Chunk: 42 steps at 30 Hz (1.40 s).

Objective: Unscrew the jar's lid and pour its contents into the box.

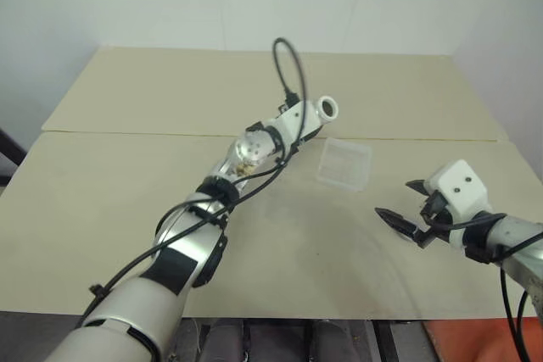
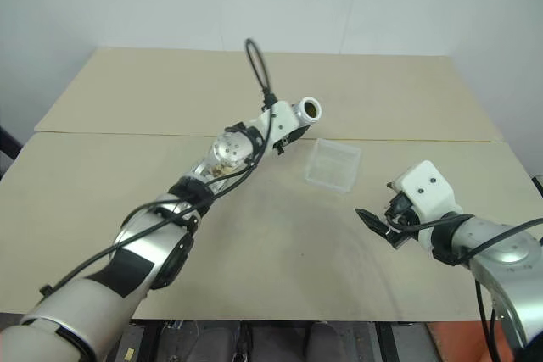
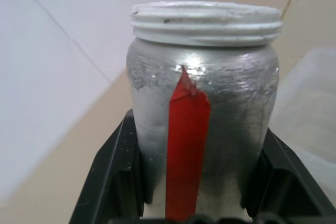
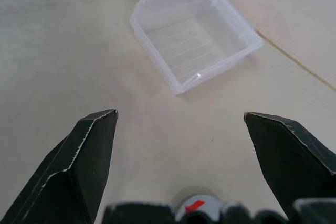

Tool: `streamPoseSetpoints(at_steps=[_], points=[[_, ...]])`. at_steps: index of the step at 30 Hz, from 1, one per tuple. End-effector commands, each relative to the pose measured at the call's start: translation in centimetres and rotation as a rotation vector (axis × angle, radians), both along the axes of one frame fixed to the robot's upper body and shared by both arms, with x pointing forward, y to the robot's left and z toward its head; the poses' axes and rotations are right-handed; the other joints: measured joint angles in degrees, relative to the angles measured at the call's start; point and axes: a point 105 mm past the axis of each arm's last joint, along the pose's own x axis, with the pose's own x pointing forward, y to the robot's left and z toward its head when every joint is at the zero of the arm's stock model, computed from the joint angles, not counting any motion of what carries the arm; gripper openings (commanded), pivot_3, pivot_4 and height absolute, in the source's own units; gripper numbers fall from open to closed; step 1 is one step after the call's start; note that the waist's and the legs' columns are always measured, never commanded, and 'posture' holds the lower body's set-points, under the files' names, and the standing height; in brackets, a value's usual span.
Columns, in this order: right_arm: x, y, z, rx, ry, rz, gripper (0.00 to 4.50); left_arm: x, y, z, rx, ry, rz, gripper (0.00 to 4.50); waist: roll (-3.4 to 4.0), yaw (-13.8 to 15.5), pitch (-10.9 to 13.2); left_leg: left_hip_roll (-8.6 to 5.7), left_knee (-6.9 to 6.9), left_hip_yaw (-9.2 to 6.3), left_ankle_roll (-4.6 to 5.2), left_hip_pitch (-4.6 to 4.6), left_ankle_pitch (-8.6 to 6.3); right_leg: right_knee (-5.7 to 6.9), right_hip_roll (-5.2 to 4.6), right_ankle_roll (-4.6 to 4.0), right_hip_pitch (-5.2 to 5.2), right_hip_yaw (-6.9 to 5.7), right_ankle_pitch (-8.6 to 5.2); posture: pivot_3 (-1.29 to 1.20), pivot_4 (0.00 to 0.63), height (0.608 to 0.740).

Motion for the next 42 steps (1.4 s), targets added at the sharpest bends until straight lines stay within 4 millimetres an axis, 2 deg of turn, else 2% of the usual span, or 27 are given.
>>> streamPoseSetpoints(at_steps=[1,6,9,15,18,23,30,32,35,37,40,42], points=[[-0.4,0.5,0.6,-0.015,-0.059,-0.015,4.47,-0.7,-2.4,1.6,0.233,-0.261,-0.045,1.93,-0.02,0.1,0.0,0.00,0.03,0.00,0.00,-0.01,0.00,0.00,0.00,0.01,0.00,0.00,0.00,0.00,0.150,0.740],[-1.2,0.7,0.3,0.010,-0.079,-0.050,4.47,-1.1,-3.9,1.7,0.500,-0.545,-0.060,1.93,-0.03,0.1,0.0,0.01,0.06,-0.05,0.06,-0.09,-0.04,0.00,0.00,0.02,-0.05,-0.05,0.00,0.00,0.150,0.740],[-1.7,1.0,-0.1,0.003,-0.083,-0.058,4.47,-1.2,-4.5,1.8,0.574,-0.642,-0.061,1.93,-0.04,0.1,0.0,0.00,0.06,-0.07,0.07,-0.17,-0.04,0.01,0.00,0.02,-0.10,-0.08,-0.01,0.00,0.150,0.740],[-2.6,2.1,0.5,0.037,-0.118,-0.038,4.47,-1.8,-5.8,1.6,0.796,-0.997,-0.098,1.93,-0.06,0.0,0.0,0.00,0.11,-0.08,0.13,-0.19,-0.08,0.01,-0.01,0.05,-0.15,-0.03,-0.02,0.00,0.150,0.740],[-2.9,2.3,0.5,0.038,-0.118,-0.044,4.47,-2.2,-6.3,0.7,0.947,-1.221,-0.163,1.93,-0.07,0.1,0.0,0.00,0.12,-0.07,0.13,-0.19,-0.08,0.01,-0.01,0.05,-0.17,0.00,-0.02,0.00,0.150,0.740],[-3.4,2.6,0.4,0.047,-0.113,-0.045,4.47,-2.0,-5.8,0.2,1.067,-1.346,-0.201,1.93,-0.07,0.0,0.0,0.00,0.12,-0.04,0.13,-0.21,-0.08,0.04,-0.01,0.05,-0.24,0.04,-0.03,0.00,0.150,0.740],[-3.2,2.6,0.3,0.044,-0.109,-0.050,4.47,-1.6,-5.5,0.4,1.081,-1.308,-0.162,1.93,-0.07,0.1,0.0,0.01,0.15,0.02,0.12,-0.25,-0.07,0.09,-0.02,0.05,-0.36,0.12,-0.03,0.00,0.150,0.740],[-3.1,2.5,0.4,0.049,-0.111,-0.051,4.47,-1.4,-5.5,0.5,1.035,-1.245,-0.129,1.93,-0.07,0.1,0.0,0.01,0.15,0.03,0.12,-0.25,-0.07,0.09,-0.02,0.05,-0.37,0.13,-0.03,0.00,0.150,0.740],[-3.0,2.4,0.3,0.047,-0.106,-0.055,4.47,-0.9,-5.1,1.0,0.882,-1.033,-0.031,1.93,-0.05,0.0,0.0,0.02,0.19,0.04,0.10,-0.39,-0.06,0.17,-0.02,0.05,-0.52,0.15,-0.03,0.00,0.150,0.740],[-2.9,2.4,0.3,0.047,-0.104,-0.054,4.47,-0.2,-4.4,1.1,0.750,-0.820,0.043,1.93,-0.04,0.0,0.0,0.01,0.31,0.06,-0.13,-0.67,0.08,0.32,-0.03,0.05,-0.86,0.19,-0.02,0.00,0.150,0.740],[-2.7,2.4,0.2,0.049,-0.102,-0.049,4.47,0.3,-3.5,1.2,0.648,-0.675,0.086,1.93,-0.04,0.0,0.0,0.01,0.30,0.11,-0.29,-0.68,0.17,0.36,-0.02,0.05,-0.90,0.18,-0.02,0.00,0.150,0.740],[-2.4,2.4,0.2,0.048,-0.101,-0.044,4.47,0.9,-2.6,1.0,0.524,-0.479,0.125,1.93,-0.04,-0.1,0.0,0.01,0.29,0.14,-0.29,-0.67,0.18,0.36,-0.02,0.05,-0.89,0.19,-0.02,0.00,0.150,0.740]])
